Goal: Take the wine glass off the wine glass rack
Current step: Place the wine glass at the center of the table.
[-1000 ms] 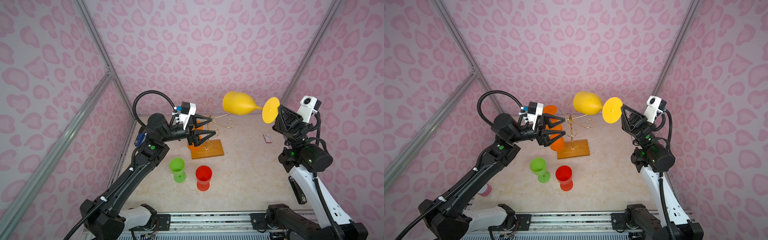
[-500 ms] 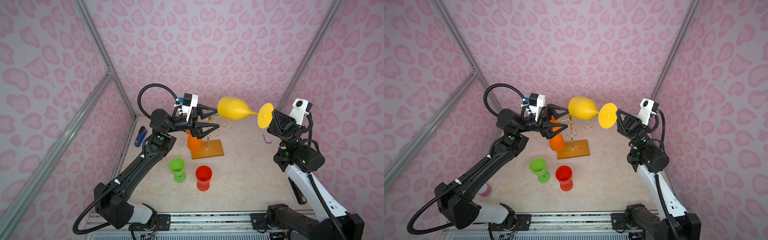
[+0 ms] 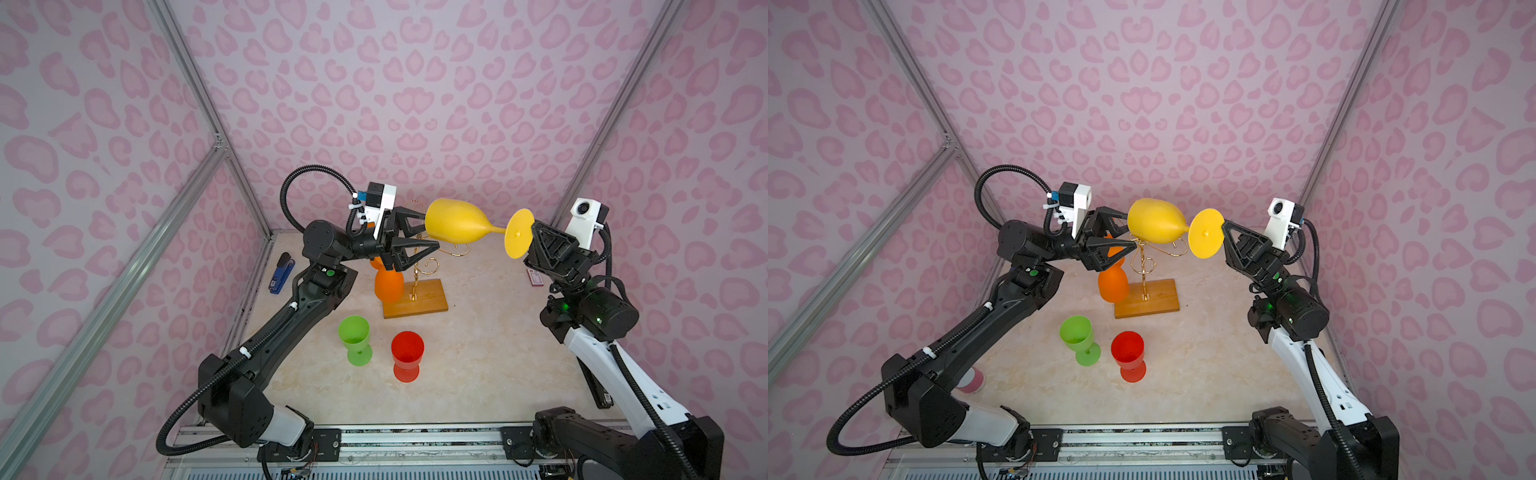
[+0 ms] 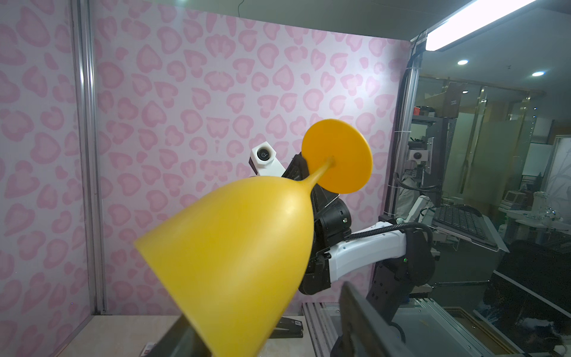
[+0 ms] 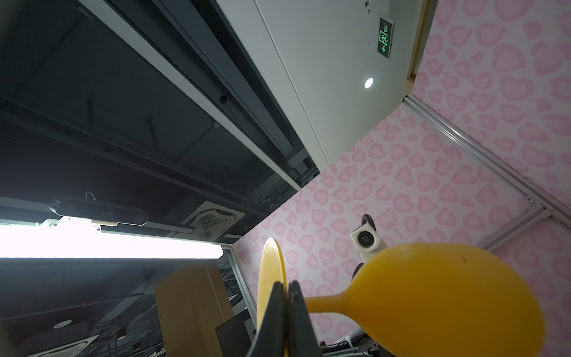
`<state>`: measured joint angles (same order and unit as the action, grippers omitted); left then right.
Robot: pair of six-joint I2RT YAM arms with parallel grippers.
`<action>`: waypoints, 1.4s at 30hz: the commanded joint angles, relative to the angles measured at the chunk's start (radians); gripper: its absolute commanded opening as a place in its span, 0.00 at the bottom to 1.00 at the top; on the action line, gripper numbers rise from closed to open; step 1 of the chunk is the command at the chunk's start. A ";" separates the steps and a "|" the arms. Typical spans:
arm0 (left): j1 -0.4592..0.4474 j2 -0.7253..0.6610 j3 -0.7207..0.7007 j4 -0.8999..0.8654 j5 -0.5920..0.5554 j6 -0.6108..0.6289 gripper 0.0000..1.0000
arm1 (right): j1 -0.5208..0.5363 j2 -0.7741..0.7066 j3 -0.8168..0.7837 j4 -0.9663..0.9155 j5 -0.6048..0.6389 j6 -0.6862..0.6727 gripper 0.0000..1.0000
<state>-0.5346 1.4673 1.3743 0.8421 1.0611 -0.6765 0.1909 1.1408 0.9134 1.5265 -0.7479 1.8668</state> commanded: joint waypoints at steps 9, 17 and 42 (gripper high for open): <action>0.001 -0.014 -0.004 0.096 0.019 -0.059 0.14 | 0.001 0.026 -0.017 0.032 -0.011 -0.020 0.00; -0.002 -0.078 -0.023 0.102 0.039 -0.072 0.02 | -0.062 0.031 -0.065 0.014 -0.035 -0.040 0.23; -0.399 -0.118 0.296 -1.701 -0.650 1.000 0.02 | -0.377 -0.366 0.114 -1.935 0.519 -1.282 0.55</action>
<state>-0.9020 1.3205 1.6432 -0.6846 0.5831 0.2447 -0.1535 0.7727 1.0439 -0.3637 -0.2832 0.6098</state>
